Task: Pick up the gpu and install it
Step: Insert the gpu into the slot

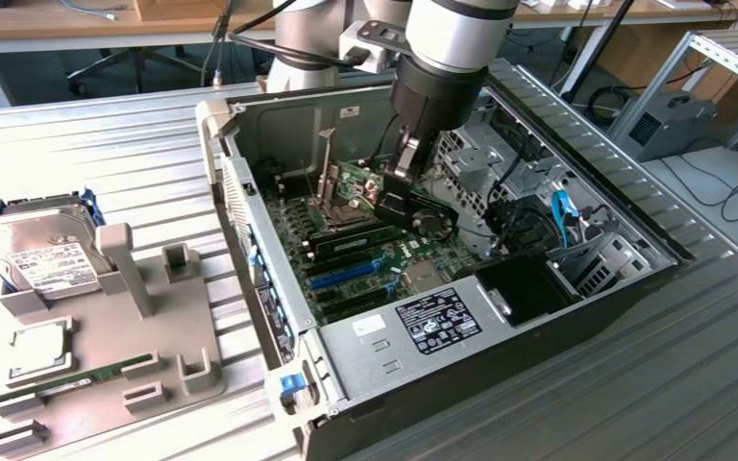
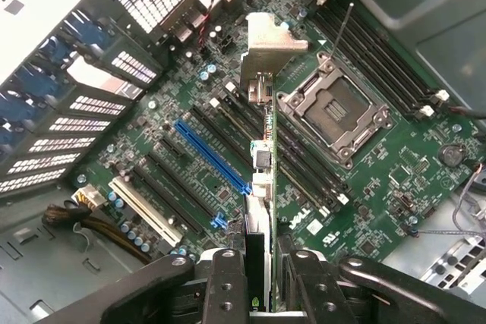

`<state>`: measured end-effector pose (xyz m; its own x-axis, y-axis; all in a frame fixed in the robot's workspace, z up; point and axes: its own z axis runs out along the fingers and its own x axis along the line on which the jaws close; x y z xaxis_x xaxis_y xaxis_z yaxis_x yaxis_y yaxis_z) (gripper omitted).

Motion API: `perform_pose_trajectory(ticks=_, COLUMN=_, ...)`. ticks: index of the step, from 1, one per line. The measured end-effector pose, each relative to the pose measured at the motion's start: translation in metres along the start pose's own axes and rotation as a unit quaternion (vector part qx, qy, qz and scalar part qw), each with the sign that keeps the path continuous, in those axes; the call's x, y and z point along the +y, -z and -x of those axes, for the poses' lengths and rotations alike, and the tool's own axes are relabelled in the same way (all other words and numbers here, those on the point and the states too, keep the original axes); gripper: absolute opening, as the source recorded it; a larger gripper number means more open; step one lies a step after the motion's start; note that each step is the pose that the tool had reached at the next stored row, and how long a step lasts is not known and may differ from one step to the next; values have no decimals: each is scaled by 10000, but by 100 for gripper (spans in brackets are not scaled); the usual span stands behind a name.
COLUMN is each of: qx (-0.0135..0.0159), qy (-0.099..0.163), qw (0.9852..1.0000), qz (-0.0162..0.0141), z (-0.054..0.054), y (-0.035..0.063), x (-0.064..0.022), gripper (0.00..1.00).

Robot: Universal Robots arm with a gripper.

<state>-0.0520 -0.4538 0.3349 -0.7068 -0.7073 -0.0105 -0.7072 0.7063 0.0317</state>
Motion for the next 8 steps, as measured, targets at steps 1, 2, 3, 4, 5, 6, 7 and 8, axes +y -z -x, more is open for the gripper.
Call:
perform_pose_trajectory(ticks=1, qx=0, qy=11, qw=10000, qz=0, z=0, y=0, x=0, gripper=26)
perform_pose_trajectory(ticks=2, qx=1, qy=25, qw=10000, qz=0, z=0, y=-1, x=0, gripper=26)
perform_pose_trajectory(ticks=3, qx=1, qy=37, qw=10000, qz=0, z=0, y=-1, x=0, gripper=26)
perform_pose_trajectory(ticks=4, qx=2, qy=48, qw=10000, qz=0, z=0, y=-1, x=0, gripper=26)
perform_pose_trajectory(ticks=5, qx=2, qy=65, qw=10000, qz=1, z=0, y=-2, x=0, gripper=26)
perform_pose_trajectory(ticks=6, qx=3, qy=83, qw=10000, qz=1, z=0, y=-2, x=0, gripper=26)
perform_pose_trajectory(ticks=7, qx=4, qy=109, qw=9999, qz=1, z=0, y=-3, x=0, gripper=26)
perform_pose_trajectory(ticks=8, qx=4, qy=140, qw=9999, qz=1, z=0, y=-4, x=0, gripper=26)
